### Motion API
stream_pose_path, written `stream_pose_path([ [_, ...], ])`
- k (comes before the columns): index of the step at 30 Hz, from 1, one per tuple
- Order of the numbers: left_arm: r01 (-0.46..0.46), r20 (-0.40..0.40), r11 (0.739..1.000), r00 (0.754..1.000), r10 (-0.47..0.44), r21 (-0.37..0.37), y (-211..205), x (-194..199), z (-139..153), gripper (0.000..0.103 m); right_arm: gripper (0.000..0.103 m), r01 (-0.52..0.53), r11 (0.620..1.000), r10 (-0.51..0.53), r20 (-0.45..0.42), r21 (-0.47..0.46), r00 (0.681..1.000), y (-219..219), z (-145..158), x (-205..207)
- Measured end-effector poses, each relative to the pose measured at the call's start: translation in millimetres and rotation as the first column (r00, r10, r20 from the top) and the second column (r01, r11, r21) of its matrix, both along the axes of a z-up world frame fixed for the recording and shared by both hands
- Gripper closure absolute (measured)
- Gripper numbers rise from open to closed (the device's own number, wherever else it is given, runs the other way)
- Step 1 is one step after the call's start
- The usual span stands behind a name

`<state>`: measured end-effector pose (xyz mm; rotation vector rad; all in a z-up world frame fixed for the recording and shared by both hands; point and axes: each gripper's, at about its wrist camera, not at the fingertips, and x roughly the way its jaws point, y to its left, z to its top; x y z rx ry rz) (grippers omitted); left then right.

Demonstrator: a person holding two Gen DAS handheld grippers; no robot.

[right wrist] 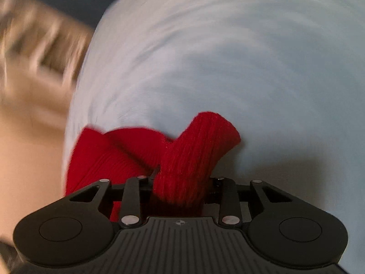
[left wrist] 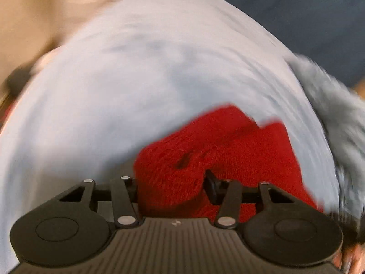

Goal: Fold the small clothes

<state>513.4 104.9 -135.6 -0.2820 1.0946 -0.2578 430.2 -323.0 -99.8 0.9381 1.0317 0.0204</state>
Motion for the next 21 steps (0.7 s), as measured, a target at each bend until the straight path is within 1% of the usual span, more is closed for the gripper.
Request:
stream_pose_path([
  [1,0.095,-0.001,0.995,0.996,-0.095,0.010,-20.9,24.6,4.0,0.049,0.071,0.102,0.993,-0.102,0.002,0.053,0.995,-5.5,-5.5,-38.6],
  [2,0.168,0.004,0.985,0.986,-0.168,0.027,-40.7,40.0,7.4,0.049,0.071,0.214,0.970,-0.215,-0.003,0.119,0.977,-7.0,-13.5,-81.5],
  [3,0.222,0.011,0.973,0.975,-0.223,0.058,-58.8,49.5,9.1,0.049,0.071,0.299,0.939,-0.301,-0.017,0.170,0.954,-3.6,-21.5,-115.4],
  [4,0.258,0.017,0.960,0.965,-0.261,0.107,-76.9,55.7,9.8,0.048,0.071,0.369,0.906,-0.369,-0.037,0.210,0.929,2.6,-29.8,-142.6],
  [5,0.277,0.019,0.948,0.959,-0.283,0.157,-90.1,57.3,9.4,0.047,0.071,0.416,0.877,-0.417,-0.050,0.241,0.908,9.3,-37.3,-160.6],
  [6,0.285,0.018,0.937,0.955,-0.295,0.204,-98.7,57.6,8.2,0.047,0.071,0.434,0.865,-0.439,-0.042,0.251,0.898,13.8,-40.6,-168.6],
  [7,0.284,0.014,0.933,0.956,-0.294,0.223,-100.1,57.8,6.7,0.047,0.071,0.435,0.867,-0.441,-0.033,0.244,0.897,16.0,-40.1,-168.7],
  [8,0.274,0.011,0.936,0.959,-0.284,0.218,-96.7,57.7,6.1,0.046,0.070,0.429,0.872,-0.434,-0.031,0.235,0.900,16.0,-38.4,-165.1],
  [11,0.223,0.008,0.956,0.973,-0.229,0.188,-82.3,59.9,4.1,0.036,0.070,0.423,0.875,-0.426,-0.041,0.234,0.904,14.5,-36.4,-160.6],
  [13,0.190,0.018,0.960,0.980,-0.198,0.206,-84.1,56.0,7.4,0.022,0.068,0.430,0.871,-0.435,-0.034,0.240,0.900,13.8,-37.0,-165.6],
  [14,0.173,0.030,0.959,0.982,-0.185,0.224,-84.7,52.7,8.4,0.019,0.067,0.433,0.870,-0.439,-0.029,0.234,0.898,16.1,-38.4,-167.2],
  [16,0.141,0.051,0.955,0.986,-0.160,0.261,-86.2,43.3,15.1,0.004,0.066,0.439,0.868,-0.446,-0.022,0.231,0.895,18.3,-36.3,-167.0],
  [17,0.115,0.055,0.953,0.989,-0.136,0.281,-86.0,38.1,18.8,0.000,0.065,0.440,0.869,-0.447,-0.023,0.228,0.894,18.1,-36.3,-167.6],
  [19,0.064,0.080,0.952,0.993,-0.092,0.299,-83.8,24.5,26.0,0.000,0.061,0.426,0.879,-0.433,-0.018,0.213,0.901,17.5,-32.0,-167.0],
  [21,0.043,0.101,0.950,0.992,-0.078,0.308,-82.9,7.7,35.7,0.000,0.053,0.403,0.898,-0.409,-0.006,0.177,0.913,15.1,-26.2,-166.8],
])
